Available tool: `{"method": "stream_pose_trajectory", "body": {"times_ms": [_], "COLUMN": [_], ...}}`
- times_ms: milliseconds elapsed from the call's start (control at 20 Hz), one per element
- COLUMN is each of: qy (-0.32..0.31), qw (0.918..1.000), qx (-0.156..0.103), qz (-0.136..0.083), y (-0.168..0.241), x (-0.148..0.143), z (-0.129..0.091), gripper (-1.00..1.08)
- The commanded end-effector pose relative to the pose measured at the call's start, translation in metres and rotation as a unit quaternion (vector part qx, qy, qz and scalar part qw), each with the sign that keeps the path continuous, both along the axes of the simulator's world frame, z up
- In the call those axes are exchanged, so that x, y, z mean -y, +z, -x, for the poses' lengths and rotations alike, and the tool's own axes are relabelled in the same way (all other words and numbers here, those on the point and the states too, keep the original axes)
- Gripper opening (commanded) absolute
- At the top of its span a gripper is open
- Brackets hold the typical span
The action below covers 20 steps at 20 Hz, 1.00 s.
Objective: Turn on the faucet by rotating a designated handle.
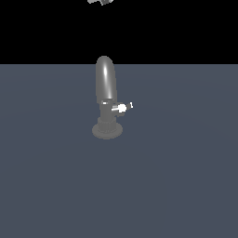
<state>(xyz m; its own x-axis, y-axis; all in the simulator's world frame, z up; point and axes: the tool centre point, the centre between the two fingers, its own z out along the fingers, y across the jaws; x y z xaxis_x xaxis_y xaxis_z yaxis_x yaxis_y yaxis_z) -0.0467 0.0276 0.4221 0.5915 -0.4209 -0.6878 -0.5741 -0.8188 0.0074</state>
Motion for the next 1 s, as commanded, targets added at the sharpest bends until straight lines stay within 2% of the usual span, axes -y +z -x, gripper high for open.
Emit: {"method": "stream_pose_trajectory", "body": {"times_ms": [0, 250, 500, 750, 950], "qy": [-0.019, -0.056, -0.095, -0.135, -0.168], "qw": [0.9995, 0.9959, 0.9883, 0.9762, 0.9630], "qx": [-0.023, -0.067, -0.113, -0.161, -0.199], "qz": [-0.008, -0.023, -0.039, -0.055, -0.069], "y": [-0.008, -0.026, -0.047, -0.070, -0.091], "x": [0.002, 0.006, 0.012, 0.019, 0.025], "z": [-0.011, -0.033, -0.053, -0.071, -0.084], "gripper": [-1.00, -1.00, -1.00, -1.00, -1.00]}}
